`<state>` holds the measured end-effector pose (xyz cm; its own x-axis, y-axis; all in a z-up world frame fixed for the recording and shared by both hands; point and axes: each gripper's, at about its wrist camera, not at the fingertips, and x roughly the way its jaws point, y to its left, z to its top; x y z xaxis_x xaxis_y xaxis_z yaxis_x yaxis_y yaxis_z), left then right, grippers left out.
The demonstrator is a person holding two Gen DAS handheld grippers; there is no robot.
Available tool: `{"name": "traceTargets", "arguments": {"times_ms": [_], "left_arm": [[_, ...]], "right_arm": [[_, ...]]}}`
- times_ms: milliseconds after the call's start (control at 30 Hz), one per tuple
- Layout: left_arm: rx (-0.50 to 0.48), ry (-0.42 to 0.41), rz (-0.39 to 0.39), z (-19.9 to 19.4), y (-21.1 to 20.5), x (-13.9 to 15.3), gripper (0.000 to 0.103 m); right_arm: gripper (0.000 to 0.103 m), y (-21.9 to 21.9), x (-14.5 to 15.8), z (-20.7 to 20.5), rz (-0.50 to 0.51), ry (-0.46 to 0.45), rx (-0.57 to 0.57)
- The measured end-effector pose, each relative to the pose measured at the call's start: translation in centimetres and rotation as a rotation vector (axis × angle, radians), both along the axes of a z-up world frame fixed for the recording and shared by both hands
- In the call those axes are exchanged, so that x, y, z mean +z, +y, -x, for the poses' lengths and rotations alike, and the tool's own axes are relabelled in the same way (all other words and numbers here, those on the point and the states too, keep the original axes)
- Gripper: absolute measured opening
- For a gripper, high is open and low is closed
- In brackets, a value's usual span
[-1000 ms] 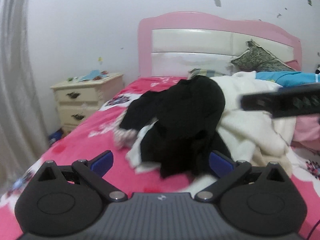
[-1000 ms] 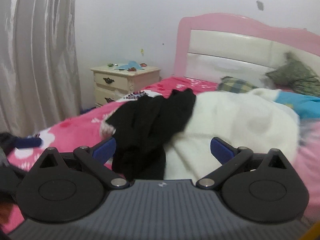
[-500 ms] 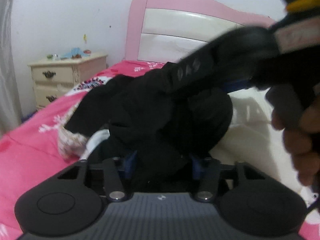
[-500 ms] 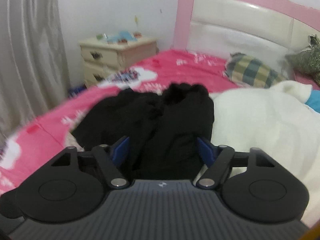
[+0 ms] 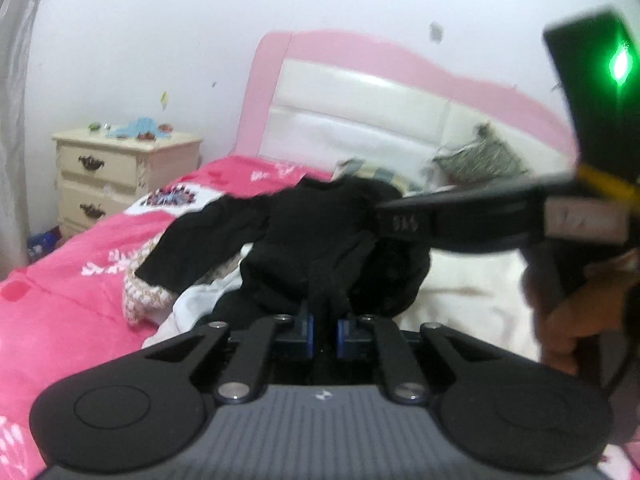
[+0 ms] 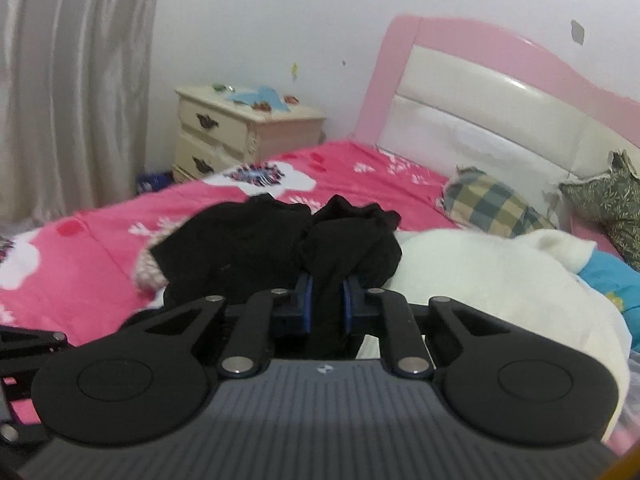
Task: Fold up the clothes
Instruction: 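Reach both grippers to the black T-shirt and close on it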
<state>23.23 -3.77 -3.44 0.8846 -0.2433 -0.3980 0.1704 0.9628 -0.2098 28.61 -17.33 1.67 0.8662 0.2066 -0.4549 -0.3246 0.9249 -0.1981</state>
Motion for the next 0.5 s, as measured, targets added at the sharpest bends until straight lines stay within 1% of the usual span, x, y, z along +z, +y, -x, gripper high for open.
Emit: {"name": "traceTargets", "arguments": {"times_ms": [100,167,300,400,500], "left_arm": [[-0.026,-0.031,0.037,2.9,0.4,2.2,0.010],[-0.071,-0.055,0.061,5.6,0.5,3.9,0.010],[-0.174,-0.075,0.094,11.0,0.9,6.6,0.010],[-0.304,-0.073,0.110,15.9,1.2,8.2,0.010],[-0.480,-0.035,0.116,21.6,1.5,9.0,0.010]], "right_arm": [[0.012,-0.7,1.5,2.2,-0.006,-0.023,0.038],[0.012,-1.4,2.8,4.4,-0.028,-0.030,0.063],[0.012,-3.6,5.8,9.4,-0.141,-0.037,0.104],[0.012,-5.7,8.0,14.1,-0.216,-0.011,0.124],[0.012,-7.8,9.3,20.4,-0.260,0.092,0.125]]}}
